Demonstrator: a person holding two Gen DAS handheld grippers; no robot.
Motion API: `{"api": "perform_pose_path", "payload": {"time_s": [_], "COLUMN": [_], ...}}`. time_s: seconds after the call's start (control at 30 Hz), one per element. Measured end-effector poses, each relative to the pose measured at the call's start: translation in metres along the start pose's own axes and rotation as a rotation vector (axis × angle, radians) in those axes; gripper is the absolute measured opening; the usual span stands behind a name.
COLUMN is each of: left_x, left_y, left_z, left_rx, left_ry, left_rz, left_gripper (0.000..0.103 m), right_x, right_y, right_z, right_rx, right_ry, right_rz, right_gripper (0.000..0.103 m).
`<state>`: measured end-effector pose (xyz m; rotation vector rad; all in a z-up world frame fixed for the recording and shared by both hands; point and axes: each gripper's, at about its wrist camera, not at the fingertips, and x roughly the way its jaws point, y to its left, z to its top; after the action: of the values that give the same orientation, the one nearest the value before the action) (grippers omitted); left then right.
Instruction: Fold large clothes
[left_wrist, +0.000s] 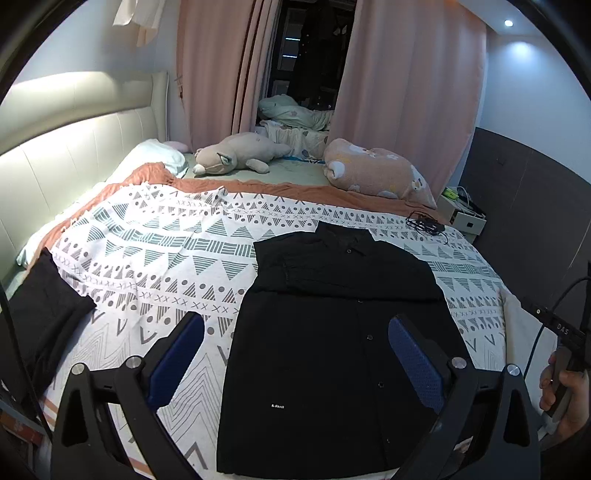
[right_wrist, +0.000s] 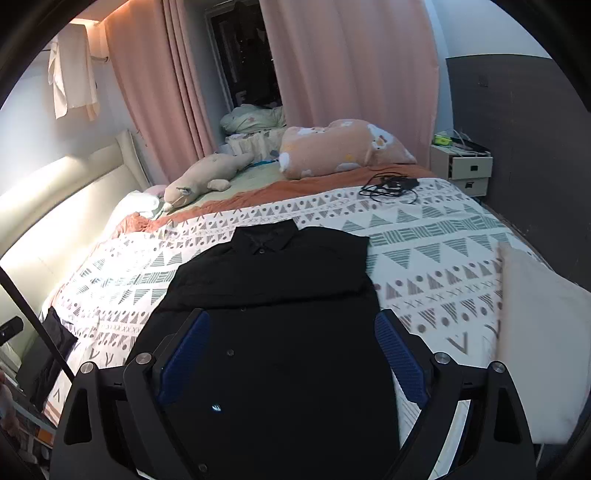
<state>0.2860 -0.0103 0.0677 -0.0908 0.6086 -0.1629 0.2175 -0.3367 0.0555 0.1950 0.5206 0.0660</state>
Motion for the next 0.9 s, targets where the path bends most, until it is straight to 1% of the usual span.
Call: {"api": "perform_pose_path", "payload": {"time_s": [0.13,0.27,0.3,0.33,0.4,0.47,0.6,0.7,0.8,0.9], "left_x": [-0.018,-0.031,-0.033,-0.034,-0.033,-0.033,-0.03,-0.023,-0.018,-0.01], "left_y": [-0.006,-0.008,-0.008,-0.006,-0.003,0.003,0.019,0.032,0.051,0.065], "left_z": [-0.013,-0.029,-0.034,-0.04,-0.05,-0.06,-0.081,-0.098,-0.114,-0.13], "left_rx": [0.032,0.054,0.058,0.061,0.064,0.067,0.045,0.021,-0.047,-0.087], "left_ry": [-0.01,-0.015,-0.012,-0.006,0.007,0.021,0.044,0.081,0.108,0.13], "left_rz": [0.007,0.014,0.01,0.01,0.02,0.034,0.04,0.071,0.043,0.034], "left_gripper": [0.102,0.102,0.102,0.102,0.102,0.102,0.102,0.102,0.102,0.102], "right_x": [-0.025,-0.046,-0.052,-0.057,-0.062,-0.067,-0.074,-0.075,-0.077,-0.072], "right_y": [-0.012,-0.024,-0.03,-0.033,-0.04,-0.045,-0.057,-0.064,-0.066,-0.073], "right_z": [-0.022,-0.042,-0.043,-0.051,-0.051,-0.059,-0.076,-0.085,-0.097,-0.107], "right_rx": [0.015,0.033,0.037,0.042,0.048,0.053,0.071,0.089,0.109,0.137], "right_ry": [-0.004,0.011,0.016,0.025,0.041,0.063,0.1,0.126,0.136,0.153], "right_rz": [-0.024,-0.043,-0.045,-0.043,-0.022,-0.017,-0.045,-0.043,-0.051,-0.02], "right_gripper": [0.09,0.09,0.09,0.09,0.09,0.09,0.09,0.09,0.09,0.09]}}
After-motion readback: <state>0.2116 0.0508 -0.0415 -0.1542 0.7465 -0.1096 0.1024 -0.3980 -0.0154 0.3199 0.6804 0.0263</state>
